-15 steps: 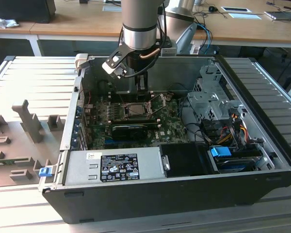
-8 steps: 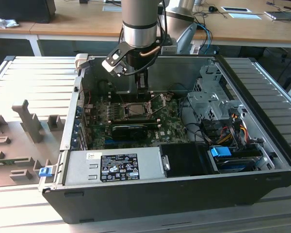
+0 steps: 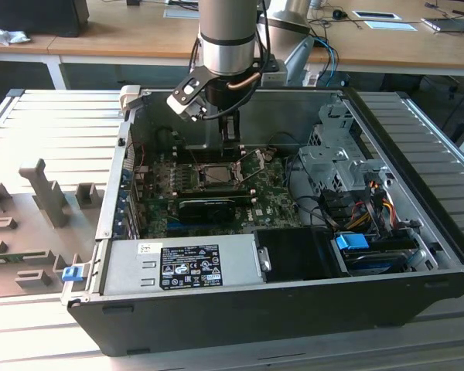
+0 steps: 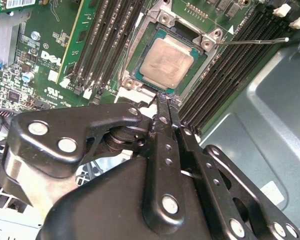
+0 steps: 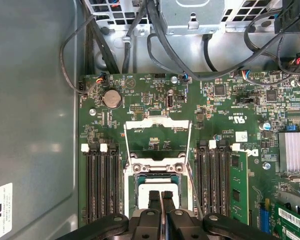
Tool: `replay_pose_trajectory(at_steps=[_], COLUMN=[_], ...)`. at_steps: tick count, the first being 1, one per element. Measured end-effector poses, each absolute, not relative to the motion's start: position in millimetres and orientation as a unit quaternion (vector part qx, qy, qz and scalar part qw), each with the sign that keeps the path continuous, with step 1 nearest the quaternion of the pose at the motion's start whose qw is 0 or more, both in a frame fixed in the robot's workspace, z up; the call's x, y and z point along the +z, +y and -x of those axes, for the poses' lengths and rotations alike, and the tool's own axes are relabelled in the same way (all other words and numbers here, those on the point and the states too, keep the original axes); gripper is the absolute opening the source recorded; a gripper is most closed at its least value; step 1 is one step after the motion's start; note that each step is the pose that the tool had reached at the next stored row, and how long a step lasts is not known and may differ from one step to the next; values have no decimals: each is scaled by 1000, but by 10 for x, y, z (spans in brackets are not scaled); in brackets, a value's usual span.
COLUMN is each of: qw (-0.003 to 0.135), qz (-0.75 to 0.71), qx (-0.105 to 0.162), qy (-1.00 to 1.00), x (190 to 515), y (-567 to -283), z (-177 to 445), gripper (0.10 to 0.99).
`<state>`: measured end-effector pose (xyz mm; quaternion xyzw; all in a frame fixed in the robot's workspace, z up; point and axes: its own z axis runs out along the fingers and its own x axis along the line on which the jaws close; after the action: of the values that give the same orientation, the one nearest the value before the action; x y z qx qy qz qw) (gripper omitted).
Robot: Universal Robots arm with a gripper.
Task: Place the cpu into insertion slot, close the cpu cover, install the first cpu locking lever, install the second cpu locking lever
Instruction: 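Close the cpu cover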
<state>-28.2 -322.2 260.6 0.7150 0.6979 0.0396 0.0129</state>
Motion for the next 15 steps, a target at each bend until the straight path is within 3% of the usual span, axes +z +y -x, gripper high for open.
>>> replay_pose_trajectory(at_steps=[15], qw=[13], qz=[-715], qx=[40], qy=[698], x=[2608], y=[-3218], z=[279], gripper=[153])
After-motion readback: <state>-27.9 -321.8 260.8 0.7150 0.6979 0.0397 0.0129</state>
